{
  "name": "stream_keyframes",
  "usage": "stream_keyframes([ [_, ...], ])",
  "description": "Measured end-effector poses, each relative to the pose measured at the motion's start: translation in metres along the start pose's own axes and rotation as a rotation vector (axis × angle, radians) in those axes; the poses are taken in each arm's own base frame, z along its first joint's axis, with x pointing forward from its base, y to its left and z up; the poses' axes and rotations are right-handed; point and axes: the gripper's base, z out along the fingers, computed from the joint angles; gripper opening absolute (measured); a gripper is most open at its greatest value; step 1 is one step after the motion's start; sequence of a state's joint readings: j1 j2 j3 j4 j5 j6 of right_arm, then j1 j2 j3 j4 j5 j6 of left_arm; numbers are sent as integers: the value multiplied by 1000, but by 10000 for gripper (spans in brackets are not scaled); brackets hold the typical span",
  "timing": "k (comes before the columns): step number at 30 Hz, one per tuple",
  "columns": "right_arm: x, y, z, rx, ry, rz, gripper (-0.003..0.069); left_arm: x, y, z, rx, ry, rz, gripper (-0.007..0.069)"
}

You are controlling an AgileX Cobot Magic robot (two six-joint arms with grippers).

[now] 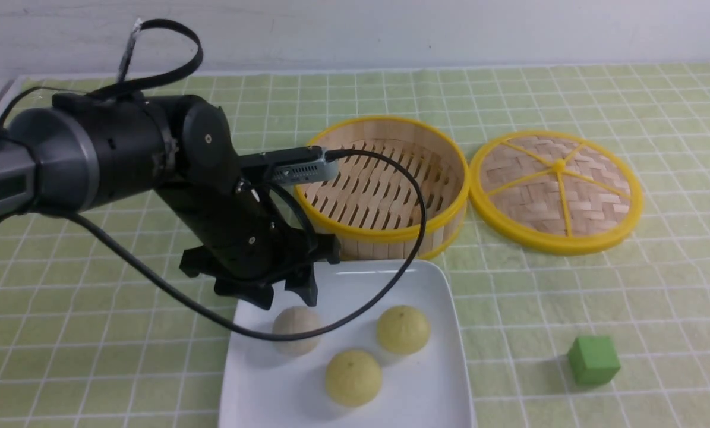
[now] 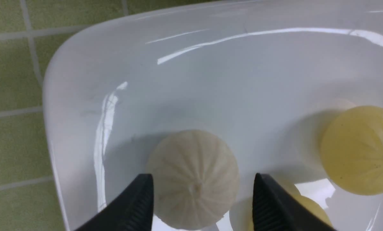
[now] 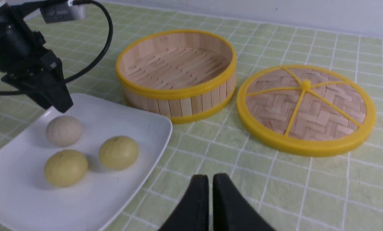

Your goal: Put the steamed buns into the plate on the green tablecloth.

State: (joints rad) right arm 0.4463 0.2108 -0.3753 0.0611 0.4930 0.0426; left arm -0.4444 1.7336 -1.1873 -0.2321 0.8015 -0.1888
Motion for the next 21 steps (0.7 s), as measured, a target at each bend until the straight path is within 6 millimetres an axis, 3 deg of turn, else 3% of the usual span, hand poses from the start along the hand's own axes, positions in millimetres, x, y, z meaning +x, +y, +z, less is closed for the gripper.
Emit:
stream_keyframes([
  [15, 0, 0, 2, -1, -38, 0, 57, 0, 0, 0, 0, 0, 0, 424],
  [21, 0, 0, 2, -1, -39, 1, 66, 0, 0, 0, -3, 1, 2, 375],
])
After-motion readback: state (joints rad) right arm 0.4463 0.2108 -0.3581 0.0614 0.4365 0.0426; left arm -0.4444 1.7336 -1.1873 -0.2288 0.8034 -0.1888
